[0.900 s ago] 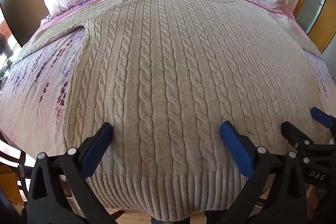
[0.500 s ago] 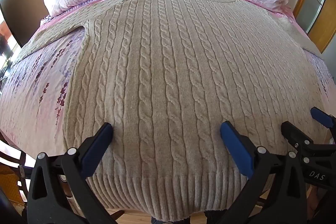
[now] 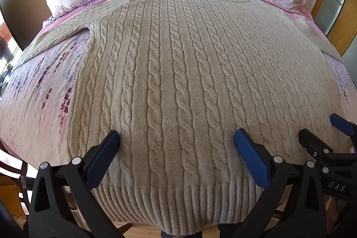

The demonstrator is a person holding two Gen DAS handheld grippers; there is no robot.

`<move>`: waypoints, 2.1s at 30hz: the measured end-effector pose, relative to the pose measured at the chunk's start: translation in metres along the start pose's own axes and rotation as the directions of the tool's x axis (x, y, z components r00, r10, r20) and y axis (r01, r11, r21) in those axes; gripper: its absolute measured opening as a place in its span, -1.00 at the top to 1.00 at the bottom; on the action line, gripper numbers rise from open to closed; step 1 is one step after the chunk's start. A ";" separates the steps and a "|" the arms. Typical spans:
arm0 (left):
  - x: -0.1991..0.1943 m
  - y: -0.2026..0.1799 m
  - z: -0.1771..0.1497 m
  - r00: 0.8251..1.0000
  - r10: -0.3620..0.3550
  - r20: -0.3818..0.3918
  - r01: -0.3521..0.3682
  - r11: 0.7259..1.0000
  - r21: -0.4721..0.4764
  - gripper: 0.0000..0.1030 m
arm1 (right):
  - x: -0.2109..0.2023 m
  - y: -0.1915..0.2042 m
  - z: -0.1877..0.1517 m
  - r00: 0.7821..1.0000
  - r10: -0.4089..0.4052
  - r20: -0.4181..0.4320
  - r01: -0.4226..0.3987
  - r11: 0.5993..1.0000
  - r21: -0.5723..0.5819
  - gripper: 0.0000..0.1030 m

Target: Fold small clothes

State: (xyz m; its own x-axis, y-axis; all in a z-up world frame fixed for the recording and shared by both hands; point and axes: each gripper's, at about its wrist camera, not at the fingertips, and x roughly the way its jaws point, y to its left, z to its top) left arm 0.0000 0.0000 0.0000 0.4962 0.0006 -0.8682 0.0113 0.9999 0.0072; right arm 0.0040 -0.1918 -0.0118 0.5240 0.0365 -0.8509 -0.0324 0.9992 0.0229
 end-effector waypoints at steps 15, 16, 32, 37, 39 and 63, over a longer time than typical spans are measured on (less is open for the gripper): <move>0.000 0.000 0.000 1.000 0.000 0.000 0.000 1.000 0.000 -0.97 | 0.000 0.000 0.000 1.000 0.000 0.001 0.000 1.000 0.000 -0.97; 0.000 0.000 0.000 1.000 0.000 0.000 0.000 1.000 0.000 -0.97 | 0.000 0.000 0.000 1.000 0.000 0.000 0.000 1.000 0.000 -0.97; 0.000 0.000 0.000 1.000 0.000 0.000 0.000 1.000 0.000 -0.97 | 0.000 0.000 0.000 1.000 0.000 0.001 0.000 1.000 0.000 -0.97; 0.000 0.000 0.000 1.000 0.000 0.000 0.000 1.000 0.000 -0.97 | 0.000 0.000 0.000 1.000 0.000 0.000 0.000 1.000 0.000 -0.97; 0.000 0.000 0.000 1.000 0.000 -0.001 0.000 1.000 0.000 -0.97 | 0.000 0.000 0.000 1.000 0.000 0.000 0.000 1.000 0.000 -0.97; 0.000 0.003 0.001 1.000 -0.001 -0.008 0.001 1.000 0.002 -0.97 | 0.005 0.001 0.002 1.000 0.014 -0.011 -0.014 1.000 -0.023 -0.97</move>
State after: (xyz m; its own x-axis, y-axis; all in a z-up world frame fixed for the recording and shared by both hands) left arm 0.0009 0.0029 0.0001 0.4891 -0.0006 -0.8722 0.0141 0.9999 0.0073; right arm 0.0077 -0.1907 -0.0148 0.5142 0.0504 -0.8562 -0.0591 0.9980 0.0233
